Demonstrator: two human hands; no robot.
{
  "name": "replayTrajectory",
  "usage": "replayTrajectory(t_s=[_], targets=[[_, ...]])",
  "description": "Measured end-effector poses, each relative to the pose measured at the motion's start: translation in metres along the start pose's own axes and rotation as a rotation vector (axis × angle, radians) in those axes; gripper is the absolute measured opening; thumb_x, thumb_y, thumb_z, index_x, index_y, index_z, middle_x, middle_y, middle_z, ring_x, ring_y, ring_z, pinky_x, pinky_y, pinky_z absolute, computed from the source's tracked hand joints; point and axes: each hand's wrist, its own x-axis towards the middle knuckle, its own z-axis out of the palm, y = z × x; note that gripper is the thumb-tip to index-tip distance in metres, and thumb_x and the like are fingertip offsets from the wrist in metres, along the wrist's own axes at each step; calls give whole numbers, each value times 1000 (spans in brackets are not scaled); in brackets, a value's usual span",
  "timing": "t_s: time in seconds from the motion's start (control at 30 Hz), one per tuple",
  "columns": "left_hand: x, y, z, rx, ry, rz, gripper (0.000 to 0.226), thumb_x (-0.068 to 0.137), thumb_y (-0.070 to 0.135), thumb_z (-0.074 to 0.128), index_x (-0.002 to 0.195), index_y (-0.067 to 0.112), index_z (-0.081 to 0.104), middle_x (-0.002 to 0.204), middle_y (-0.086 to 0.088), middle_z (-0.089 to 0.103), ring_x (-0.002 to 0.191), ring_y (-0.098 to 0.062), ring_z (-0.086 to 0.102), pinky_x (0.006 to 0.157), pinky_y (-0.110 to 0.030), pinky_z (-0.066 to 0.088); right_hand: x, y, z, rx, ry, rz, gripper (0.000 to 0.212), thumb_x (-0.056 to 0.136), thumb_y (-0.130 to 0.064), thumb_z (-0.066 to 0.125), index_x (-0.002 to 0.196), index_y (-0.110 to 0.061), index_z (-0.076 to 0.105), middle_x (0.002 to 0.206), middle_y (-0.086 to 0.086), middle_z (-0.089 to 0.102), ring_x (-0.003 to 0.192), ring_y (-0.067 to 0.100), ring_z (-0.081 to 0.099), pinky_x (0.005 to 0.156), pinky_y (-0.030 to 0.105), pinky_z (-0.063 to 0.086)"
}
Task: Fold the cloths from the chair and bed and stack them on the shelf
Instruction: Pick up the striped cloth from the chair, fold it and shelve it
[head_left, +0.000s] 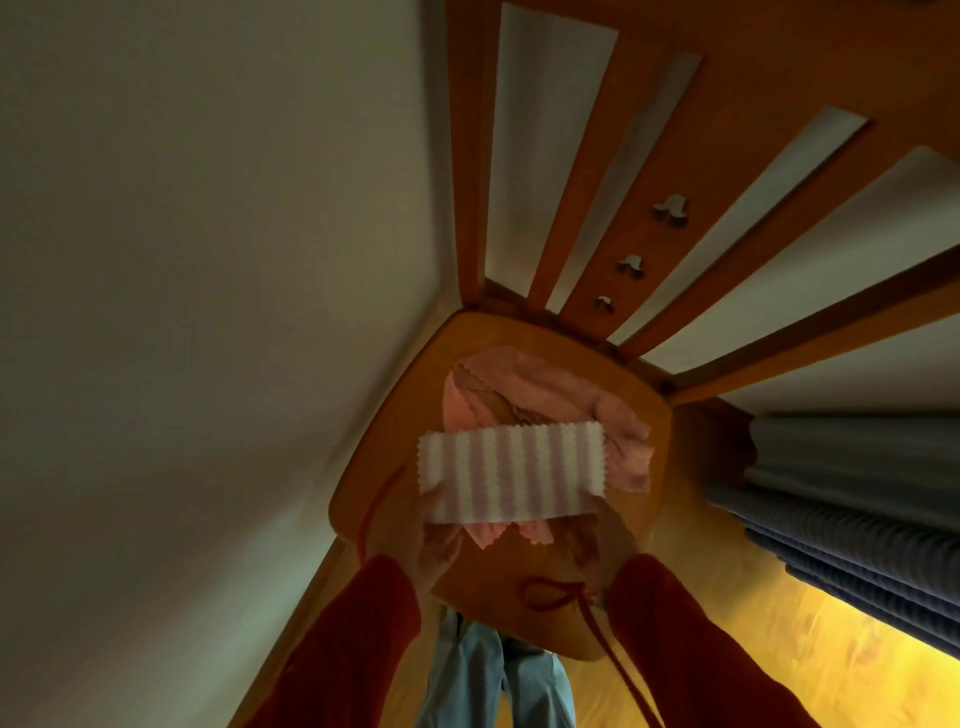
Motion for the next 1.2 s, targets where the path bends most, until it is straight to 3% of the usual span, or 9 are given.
replayTrajectory(t_s=[0.13, 0.23, 0.37, 0.5, 0.57, 0.77, 0.87, 1.0, 1.2], targets=[[-4, -9, 6, -119, -3, -53, 57, 69, 8, 85, 120, 17, 62, 117, -10, 67, 109, -30, 63, 90, -51, 52, -8, -2, 7, 201, -113, 76, 15, 92, -19, 64, 97, -5, 62, 79, 5, 57, 60, 16, 51, 43, 23, 42], [-8, -16, 9, -193, -70, -78, 35, 77, 6, 77, 109, 8, 63, 102, -15, 64, 104, -28, 58, 103, -47, 45, -12, -3, 11, 302, -157, 64, 14, 91, -17, 65, 98, -6, 60, 72, 11, 58, 57, 23, 59, 60, 27, 57], [-18, -20, 17, -233, -59, -70, 18, 82, 10, 72, 96, 6, 62, 77, -9, 55, 70, -18, 53, 82, -33, 48, -28, -10, 16, 369, -97, 12, 33, 93, -10, 63, 124, -6, 54, 105, 13, 64, 97, 27, 63, 104, 42, 47], [-32, -12, 23, -39, 55, 81, 54, 79, 24, 79, 126, 14, 55, 117, -12, 66, 102, -25, 67, 86, -38, 57, -54, -23, 22, 312, -67, -140, 25, 97, -3, 54, 122, -8, 52, 105, 8, 62, 88, 21, 62, 83, 36, 52], [-49, -7, 33, 64, 68, 212, 55, 86, 30, 73, 135, 17, 52, 129, -9, 62, 113, -25, 63, 96, -39, 53, -75, -29, 28, 253, -90, -259, 18, 99, -5, 50, 112, -15, 57, 106, 1, 61, 91, 17, 61, 92, 37, 49], [-117, 3, 78, 241, -194, 533, 18, 99, 23, 55, 111, 21, 69, 108, -2, 75, 93, -13, 72, 74, -28, 56, -138, -39, 52, -58, -186, -680, 30, 98, -9, 52, 80, -28, 68, 71, -12, 70, 76, 28, 65, 76, 43, 57], [-132, -2, 93, 379, -260, 651, 27, 98, 31, 57, 121, 21, 68, 117, -4, 72, 108, -20, 68, 93, -39, 55, -146, -31, 63, -204, -257, -737, 22, 99, -23, 52, 109, -30, 71, 101, -7, 75, 97, 17, 71, 90, 47, 57], [-141, -10, 101, 456, -300, 692, 21, 100, 27, 53, 115, 29, 67, 107, 10, 74, 100, -1, 68, 76, -12, 52, -154, -25, 70, -258, -261, -779, 29, 105, -29, 42, 124, -28, 64, 112, -8, 72, 105, 5, 68, 97, 38, 55], [-143, -16, 95, 492, -276, 657, 29, 101, 25, 51, 126, 21, 65, 116, 3, 72, 102, -4, 67, 74, -8, 52, -155, -16, 65, -279, -215, -788, 36, 105, -24, 40, 138, -25, 54, 123, -10, 67, 111, 1, 64, 102, 37, 51]])
